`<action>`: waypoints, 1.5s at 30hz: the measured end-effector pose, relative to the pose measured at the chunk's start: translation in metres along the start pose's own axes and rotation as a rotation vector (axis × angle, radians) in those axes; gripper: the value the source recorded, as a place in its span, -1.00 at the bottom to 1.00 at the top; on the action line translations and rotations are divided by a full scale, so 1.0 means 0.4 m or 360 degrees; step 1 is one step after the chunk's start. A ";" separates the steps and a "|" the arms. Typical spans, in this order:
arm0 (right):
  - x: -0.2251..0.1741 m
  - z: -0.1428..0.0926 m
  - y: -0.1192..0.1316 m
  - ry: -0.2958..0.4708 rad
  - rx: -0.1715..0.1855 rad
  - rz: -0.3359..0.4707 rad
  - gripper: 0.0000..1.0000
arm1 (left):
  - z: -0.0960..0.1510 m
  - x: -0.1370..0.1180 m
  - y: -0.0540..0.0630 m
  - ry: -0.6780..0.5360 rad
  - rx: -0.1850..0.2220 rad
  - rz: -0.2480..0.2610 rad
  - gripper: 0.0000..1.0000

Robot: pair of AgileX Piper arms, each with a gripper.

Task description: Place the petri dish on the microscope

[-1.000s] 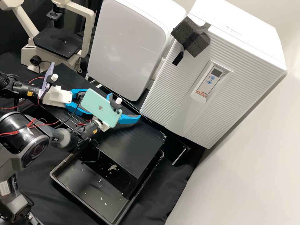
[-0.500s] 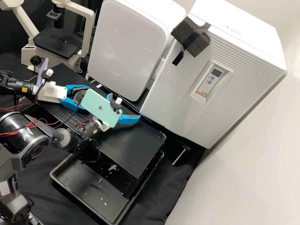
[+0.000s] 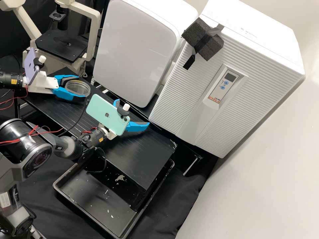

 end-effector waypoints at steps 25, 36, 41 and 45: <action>0.000 0.000 0.000 0.0000 0.0000 0.0000 1.00 | -0.166 -0.079 0.137 0.0398 0.0018 0.0287 -1.00; 0.000 0.000 0.000 0.0000 0.0000 0.0000 1.00 | -0.273 -0.045 0.164 0.0599 0.0010 0.0338 -1.00; 0.000 0.000 0.000 0.0000 0.0000 0.0000 1.00 | -0.326 -0.022 0.159 0.0692 0.0043 0.0280 -1.00; 0.000 0.000 0.000 0.0000 0.0000 0.0000 1.00 | -0.348 -0.008 0.173 0.0720 0.0068 0.0301 -1.00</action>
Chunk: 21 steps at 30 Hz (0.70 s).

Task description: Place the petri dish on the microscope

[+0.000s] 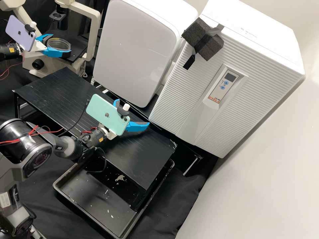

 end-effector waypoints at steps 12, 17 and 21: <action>0.000 0.000 0.000 0.0000 0.0000 0.0000 1.00 | -0.014 0.056 0.011 0.0064 -0.0034 0.0010 -1.00; 0.000 0.000 0.000 0.0000 0.0000 0.0000 1.00 | -0.019 0.074 0.012 0.0088 -0.0038 0.0026 1.00; 0.000 0.000 0.000 0.0000 0.0000 0.0000 1.00 | -0.030 0.080 0.006 0.0124 -0.0033 0.0020 1.00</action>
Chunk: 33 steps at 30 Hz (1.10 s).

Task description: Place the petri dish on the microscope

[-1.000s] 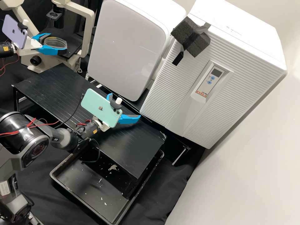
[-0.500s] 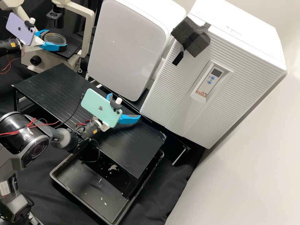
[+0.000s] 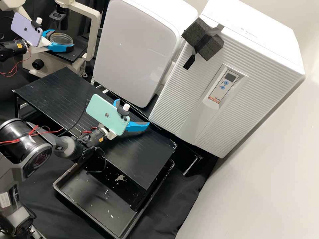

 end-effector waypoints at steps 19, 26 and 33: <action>0.000 0.000 0.000 0.0000 0.0000 0.0000 1.00 | -0.024 -0.002 0.000 0.0046 0.0010 0.0025 1.00; 0.000 0.000 0.000 0.0000 0.0000 0.0000 1.00 | -0.033 -0.033 -0.012 0.0049 -0.0012 0.0046 1.00; 0.000 0.000 0.000 0.0000 0.0000 0.0000 1.00 | -0.023 -0.094 -0.015 0.0013 -0.0022 0.0020 1.00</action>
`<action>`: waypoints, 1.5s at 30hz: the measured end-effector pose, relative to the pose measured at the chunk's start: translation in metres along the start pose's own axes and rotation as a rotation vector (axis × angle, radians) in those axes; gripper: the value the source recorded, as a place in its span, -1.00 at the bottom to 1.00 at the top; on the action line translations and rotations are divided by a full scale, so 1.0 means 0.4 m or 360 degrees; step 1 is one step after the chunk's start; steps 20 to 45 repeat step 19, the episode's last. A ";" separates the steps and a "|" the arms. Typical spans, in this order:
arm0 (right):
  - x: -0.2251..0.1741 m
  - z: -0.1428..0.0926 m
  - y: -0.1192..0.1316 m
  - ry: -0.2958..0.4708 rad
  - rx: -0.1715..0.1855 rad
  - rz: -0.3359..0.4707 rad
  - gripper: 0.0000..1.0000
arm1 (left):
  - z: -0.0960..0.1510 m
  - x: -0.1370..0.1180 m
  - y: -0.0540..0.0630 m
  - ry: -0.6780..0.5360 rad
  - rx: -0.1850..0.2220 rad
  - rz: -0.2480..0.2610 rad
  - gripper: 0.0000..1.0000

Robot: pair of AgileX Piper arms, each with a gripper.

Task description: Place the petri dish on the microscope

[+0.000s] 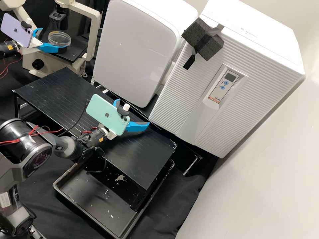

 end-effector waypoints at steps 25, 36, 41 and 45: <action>0.000 0.000 0.000 0.0000 0.0000 0.0000 1.00 | 0.091 -0.256 -0.061 0.0039 0.0105 0.0319 1.00; 0.000 0.000 0.000 0.0000 0.0000 0.0000 1.00 | 0.091 -0.256 -0.061 0.0039 0.0105 0.0319 1.00; 0.000 0.000 0.000 0.0000 0.0000 0.0000 1.00 | 0.091 -0.256 -0.061 0.0039 0.0105 0.0319 1.00; 0.000 0.000 0.000 0.0000 0.0000 0.0000 1.00 | 0.091 -0.256 -0.061 0.0039 0.0105 0.0319 1.00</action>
